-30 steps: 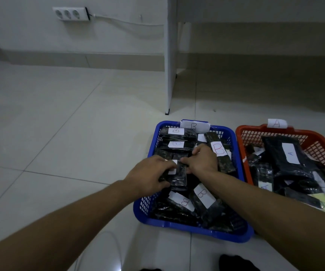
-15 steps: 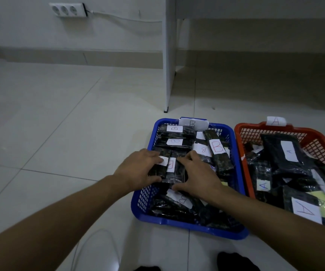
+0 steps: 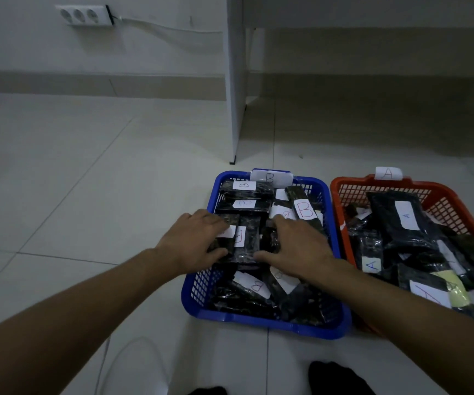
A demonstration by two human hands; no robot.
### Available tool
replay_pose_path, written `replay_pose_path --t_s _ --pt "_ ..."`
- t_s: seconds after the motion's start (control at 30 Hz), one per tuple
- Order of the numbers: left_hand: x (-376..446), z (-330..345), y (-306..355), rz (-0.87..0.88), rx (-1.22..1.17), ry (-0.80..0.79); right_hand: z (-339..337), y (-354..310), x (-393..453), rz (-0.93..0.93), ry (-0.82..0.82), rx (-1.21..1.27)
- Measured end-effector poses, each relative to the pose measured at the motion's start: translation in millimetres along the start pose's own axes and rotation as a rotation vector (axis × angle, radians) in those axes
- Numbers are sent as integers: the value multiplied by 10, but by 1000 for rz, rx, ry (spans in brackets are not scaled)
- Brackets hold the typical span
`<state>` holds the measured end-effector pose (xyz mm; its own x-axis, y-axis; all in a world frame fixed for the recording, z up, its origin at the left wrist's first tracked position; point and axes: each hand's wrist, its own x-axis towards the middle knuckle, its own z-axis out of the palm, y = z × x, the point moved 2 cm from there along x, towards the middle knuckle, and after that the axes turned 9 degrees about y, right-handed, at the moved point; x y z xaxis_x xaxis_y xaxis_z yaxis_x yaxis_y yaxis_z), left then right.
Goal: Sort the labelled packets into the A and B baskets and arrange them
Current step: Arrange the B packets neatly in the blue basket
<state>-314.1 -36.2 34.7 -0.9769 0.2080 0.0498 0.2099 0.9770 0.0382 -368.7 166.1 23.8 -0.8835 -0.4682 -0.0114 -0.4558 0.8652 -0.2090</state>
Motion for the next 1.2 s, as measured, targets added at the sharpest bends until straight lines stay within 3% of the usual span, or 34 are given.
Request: replay_pose_path --t_s 0.2,0.43,0.53,0.6,0.73,0.8,0.93,1.1,1.2 --pt "83 -86 28 4 11 -6 -82 113 -238 89 -256 -142" --pt "33 -76 95 54 -59 5 -272 354 -148 318 -435 299" --pt "34 -82 147 93 -112 -4 -450 507 -99 394 -428 457" --pt "57 -115 238 31 -271 17 -547 570 -73 460 -384 579" --pt "142 -207 505 -395 -957 -163 -558 494 -94 647 -355 1054" --pt "181 -162 600 -548 -1191 -179 -495 422 -125 651 -385 1175" --pt "204 -198 579 -632 -1277 -54 -451 396 -156 403 -395 887" --pt "192 -340 337 -587 -1160 -16 -279 428 -208 -93 -210 -128" --pt "142 -322 236 -591 -1082 -21 -49 305 -302 -306 -197 -465"
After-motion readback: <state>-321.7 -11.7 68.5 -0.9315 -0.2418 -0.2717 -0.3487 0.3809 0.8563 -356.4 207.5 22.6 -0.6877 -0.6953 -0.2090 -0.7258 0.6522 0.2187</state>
